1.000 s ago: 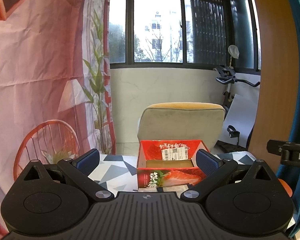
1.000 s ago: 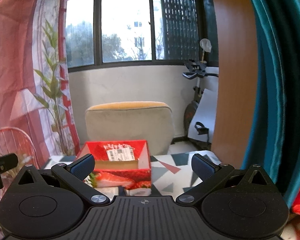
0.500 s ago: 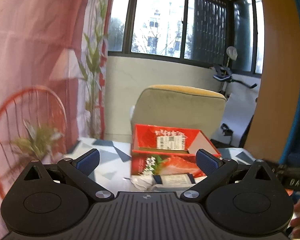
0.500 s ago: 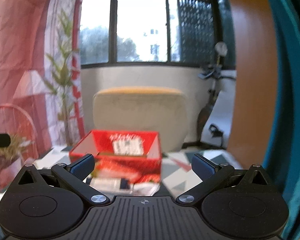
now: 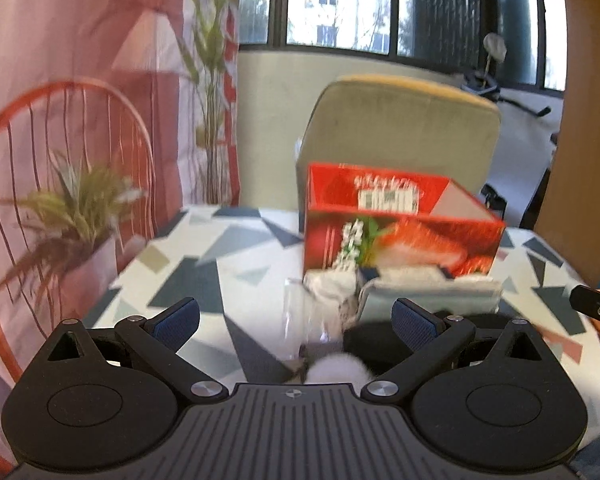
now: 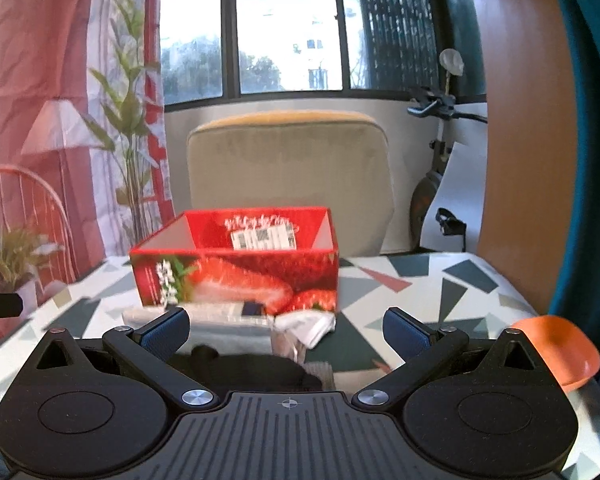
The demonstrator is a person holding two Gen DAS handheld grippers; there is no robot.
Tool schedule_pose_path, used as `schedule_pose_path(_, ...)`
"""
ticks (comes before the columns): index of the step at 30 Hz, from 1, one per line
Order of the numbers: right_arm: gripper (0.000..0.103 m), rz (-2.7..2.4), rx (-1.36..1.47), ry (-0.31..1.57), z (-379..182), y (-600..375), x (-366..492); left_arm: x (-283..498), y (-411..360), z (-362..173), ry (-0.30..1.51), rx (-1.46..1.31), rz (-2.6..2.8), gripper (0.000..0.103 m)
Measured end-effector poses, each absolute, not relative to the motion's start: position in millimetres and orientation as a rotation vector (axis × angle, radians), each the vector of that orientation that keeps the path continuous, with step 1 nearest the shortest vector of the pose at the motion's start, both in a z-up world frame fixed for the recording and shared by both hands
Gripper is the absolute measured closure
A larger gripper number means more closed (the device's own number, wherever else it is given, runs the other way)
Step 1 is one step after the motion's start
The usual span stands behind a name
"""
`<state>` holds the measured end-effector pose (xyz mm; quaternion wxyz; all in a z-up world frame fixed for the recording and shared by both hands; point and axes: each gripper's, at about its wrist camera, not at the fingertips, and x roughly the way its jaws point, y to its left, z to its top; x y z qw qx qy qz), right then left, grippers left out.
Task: Organize soft objects
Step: 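Move both grippers down toward the white fluffy plush toy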
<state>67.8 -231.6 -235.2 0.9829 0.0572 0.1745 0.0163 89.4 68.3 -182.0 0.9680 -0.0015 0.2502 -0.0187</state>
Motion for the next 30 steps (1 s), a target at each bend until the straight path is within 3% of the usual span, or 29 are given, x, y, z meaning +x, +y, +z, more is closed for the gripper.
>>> schedule_pose_path(9, 0.000, 0.087, 0.209, 0.478, -264, -240, 85, 101, 72, -206, 0.580, -0.027, -0.049, 0.001)
schedule_pose_path(30, 0.001, 0.063, 0.143, 0.732, -309, -230, 105, 114, 77, -233, 0.726, -0.052, -0.049, 0.002)
